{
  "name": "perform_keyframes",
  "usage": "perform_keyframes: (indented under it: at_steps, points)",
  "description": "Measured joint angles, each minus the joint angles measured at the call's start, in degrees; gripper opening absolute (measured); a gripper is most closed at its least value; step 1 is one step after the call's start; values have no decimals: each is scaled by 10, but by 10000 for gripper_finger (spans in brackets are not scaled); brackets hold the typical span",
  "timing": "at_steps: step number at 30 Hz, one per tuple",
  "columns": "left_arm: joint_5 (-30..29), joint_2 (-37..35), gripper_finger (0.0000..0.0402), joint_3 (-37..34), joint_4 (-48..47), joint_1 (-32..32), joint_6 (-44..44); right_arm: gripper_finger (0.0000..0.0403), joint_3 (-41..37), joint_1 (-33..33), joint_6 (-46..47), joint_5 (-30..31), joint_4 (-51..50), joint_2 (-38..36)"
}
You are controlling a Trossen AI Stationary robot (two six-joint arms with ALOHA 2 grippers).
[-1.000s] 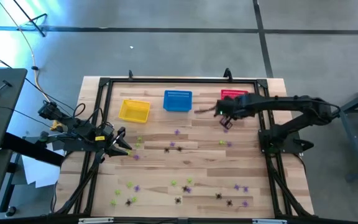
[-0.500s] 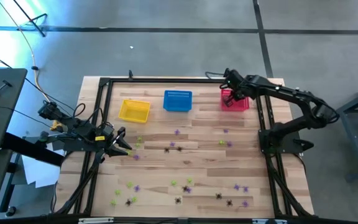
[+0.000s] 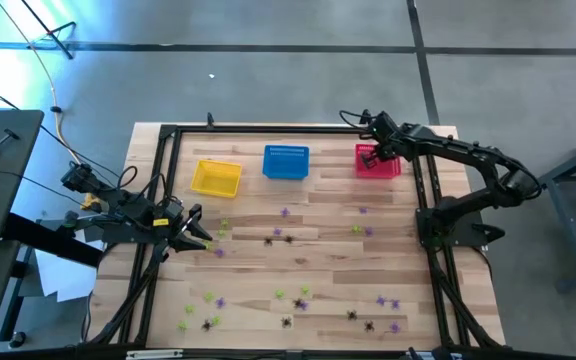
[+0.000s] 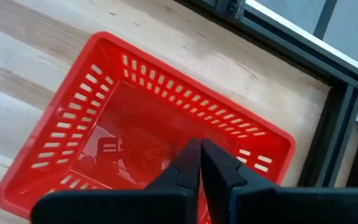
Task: Sort Halloween decoration
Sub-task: Put the black spider toy into the red bin, then put the purple spider toy into the blue bin
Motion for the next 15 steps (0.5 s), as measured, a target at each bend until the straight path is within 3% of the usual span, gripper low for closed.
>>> perform_keyframes:
  at_steps: [9, 15]
  points:
    - [0, 0, 133, 0, 0, 0, 0, 80, 2, 0, -2, -2, -1, 0]
    - [0, 0, 133, 0, 0, 0, 0, 93, 67, 16, 2, -84, -119, 0]
